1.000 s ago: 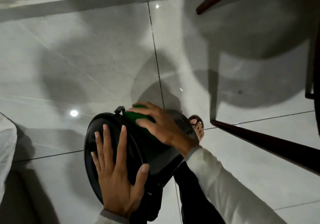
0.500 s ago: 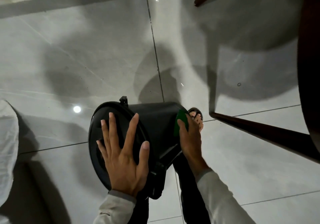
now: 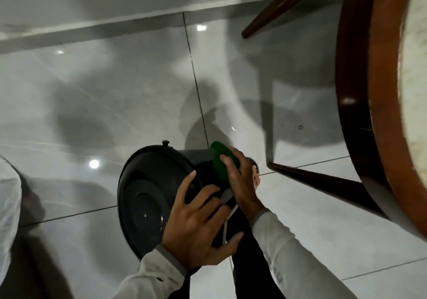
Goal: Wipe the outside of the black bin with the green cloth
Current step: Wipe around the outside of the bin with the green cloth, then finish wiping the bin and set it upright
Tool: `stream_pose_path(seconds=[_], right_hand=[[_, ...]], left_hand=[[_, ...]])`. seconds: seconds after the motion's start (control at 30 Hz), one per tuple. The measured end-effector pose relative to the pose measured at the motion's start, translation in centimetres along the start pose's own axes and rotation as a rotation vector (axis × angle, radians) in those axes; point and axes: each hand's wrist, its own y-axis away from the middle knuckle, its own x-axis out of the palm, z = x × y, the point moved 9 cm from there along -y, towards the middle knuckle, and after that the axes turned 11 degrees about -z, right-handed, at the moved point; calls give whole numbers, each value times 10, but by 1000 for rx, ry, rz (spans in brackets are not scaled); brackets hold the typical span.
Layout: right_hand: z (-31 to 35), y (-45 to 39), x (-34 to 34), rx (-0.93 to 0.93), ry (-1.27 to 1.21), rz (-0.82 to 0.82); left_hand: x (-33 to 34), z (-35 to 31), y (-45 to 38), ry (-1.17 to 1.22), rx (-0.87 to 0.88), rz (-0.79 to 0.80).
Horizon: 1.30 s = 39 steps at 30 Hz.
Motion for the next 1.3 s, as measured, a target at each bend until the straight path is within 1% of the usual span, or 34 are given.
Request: stream_pose_path(seconds=[0.07,0.13,0.2,0.23,0.3,0.37,0.43,0.47,0.57,0.67,0.73,0.8,0.83,0.9,0.97,1.03,1.1,1.17,1.23,1.3], right_hand=[[-4,-15,-8,86,-24,-81],[2,-30,-12,160,-96,-124],[30,-41,-14,145,-250,-142],[51,-45,-14,114,-303,-140],[93,-47,-10,33,-396,-93],[134,-46,-5,-26,-479,-46],[176,-42,2,-104,-507,-14],[194,-40,6,-142,-517,-2],[229,-35,19,-201,-545,34],[241,-36,30,-205,-526,54],[244,-40,33,-218,-475,41],[247,-42,32,-252,-424,-1],[250,-42,32,-282,-385,-23],[259,-35,29,-377,-236,-56],[276,-18,23,-534,-64,-90],[301,9,7,-702,68,-143],[334,41,-20,-859,142,-218],[366,76,-61,-1020,165,-372],[388,100,-107,-1124,184,-531],[398,106,-152,-1141,227,-670]], left_hand=[[-2,4,-7,-31,-3,4],[-2,9,-16,-31,-19,41],[-5,27,-30,-9,-109,78],[-8,44,-40,-4,-198,84],[-20,86,-58,-19,-444,60],[-35,131,-74,-34,-687,-6],[-42,172,-87,7,-891,-84],[-42,189,-95,35,-962,-108],[-41,232,-125,52,-1079,-161],[-41,276,-147,3,-1224,-215],[-41,297,-155,-41,-1288,-206],[-43,306,-161,-103,-1275,-177],[-46,306,-164,-138,-1241,-162],[-51,295,-170,-206,-1102,-117],[-64,270,-178,-261,-907,-97],[-89,226,-194,-292,-671,-144],[-120,170,-215,-350,-472,-216],[-150,111,-235,-363,-292,-313],[-171,62,-254,-369,-178,-391],[-177,26,-272,-380,-111,-406]])
